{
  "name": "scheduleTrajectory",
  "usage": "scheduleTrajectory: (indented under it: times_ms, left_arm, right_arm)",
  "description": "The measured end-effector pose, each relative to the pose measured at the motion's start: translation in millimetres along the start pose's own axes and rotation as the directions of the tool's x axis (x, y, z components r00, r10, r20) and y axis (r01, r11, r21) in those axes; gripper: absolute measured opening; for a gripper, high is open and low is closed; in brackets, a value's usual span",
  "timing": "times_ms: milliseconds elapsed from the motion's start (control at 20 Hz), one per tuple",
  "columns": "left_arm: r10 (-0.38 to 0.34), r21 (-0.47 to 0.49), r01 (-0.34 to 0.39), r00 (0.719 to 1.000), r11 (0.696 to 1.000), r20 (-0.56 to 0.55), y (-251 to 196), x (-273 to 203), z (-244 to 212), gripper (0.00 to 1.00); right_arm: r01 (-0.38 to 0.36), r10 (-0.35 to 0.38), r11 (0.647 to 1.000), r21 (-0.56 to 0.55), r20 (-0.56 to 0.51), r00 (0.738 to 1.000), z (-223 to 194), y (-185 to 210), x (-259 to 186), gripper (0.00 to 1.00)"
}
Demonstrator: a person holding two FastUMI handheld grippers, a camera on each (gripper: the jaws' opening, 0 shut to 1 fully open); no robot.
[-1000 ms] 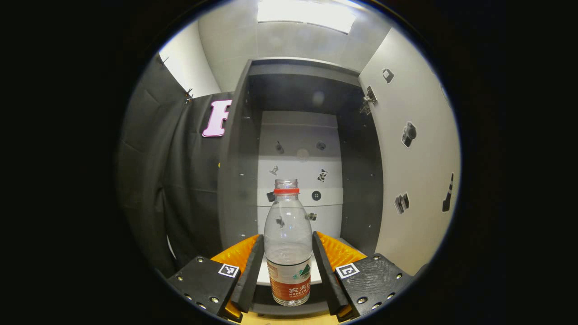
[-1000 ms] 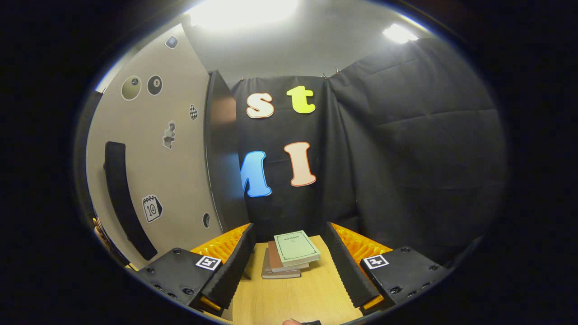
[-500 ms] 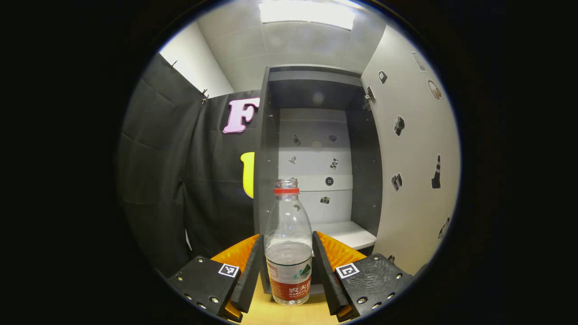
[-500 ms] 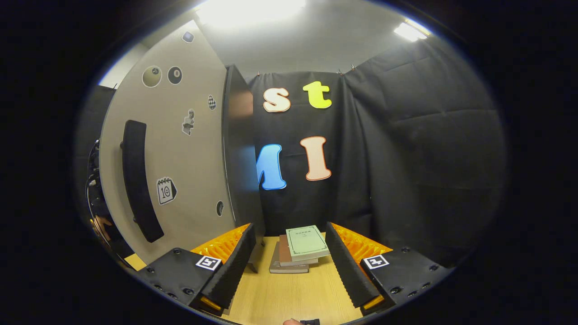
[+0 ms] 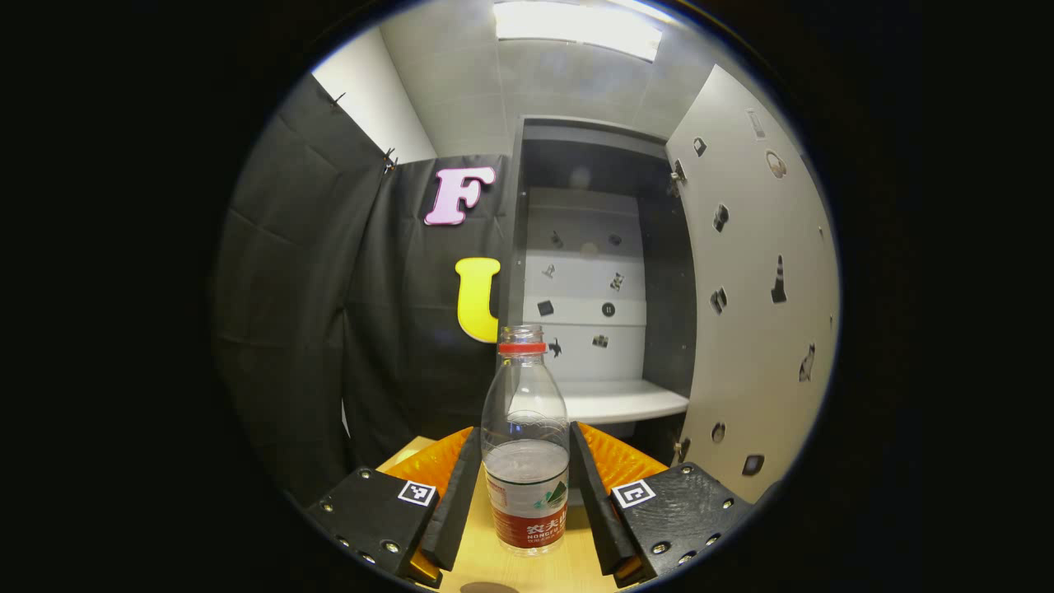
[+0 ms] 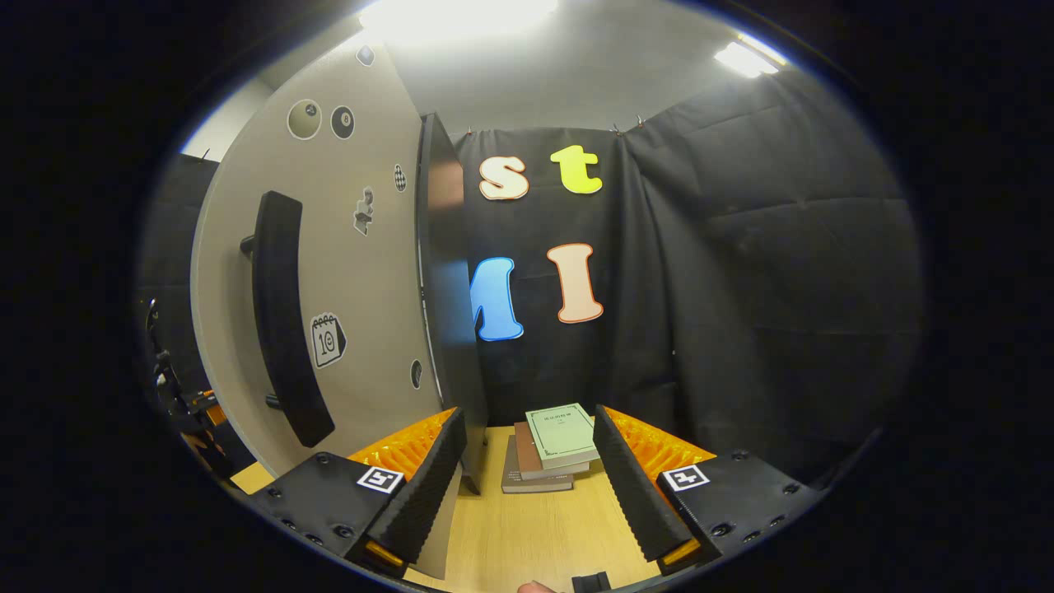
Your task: Open the cabinet door with the right hand, grasp the bottle in the cabinet with the left hand and place it on the coaster, then close the cabinet door with the right hand.
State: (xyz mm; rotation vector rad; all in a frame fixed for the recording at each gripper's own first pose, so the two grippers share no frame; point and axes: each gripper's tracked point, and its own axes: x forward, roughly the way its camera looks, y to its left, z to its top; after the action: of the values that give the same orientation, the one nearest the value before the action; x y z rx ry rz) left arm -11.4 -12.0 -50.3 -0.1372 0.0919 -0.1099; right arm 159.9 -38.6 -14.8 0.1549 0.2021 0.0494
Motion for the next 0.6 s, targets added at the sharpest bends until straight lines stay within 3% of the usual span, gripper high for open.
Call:
scheduleTrajectory:
  times_ms: [350, 600]
  left_arm:
    - [-0.052, -0.039, 0.051, 0.998, 0.998, -0.024, 23, -17, -51, 0.60]
    - [-0.046, -0.019, 0.046, 0.998, 0.999, -0.037, 36, -21, -86, 0.60]
  right_arm:
    - [0.104, -0.104, 0.995, 0.002, 0.021, 0.994, 4, 6, -29, 0.98]
    - [0.187, -0.187, 0.982, -0.006, 0.038, 0.982, 12, 0, -47, 0.98]
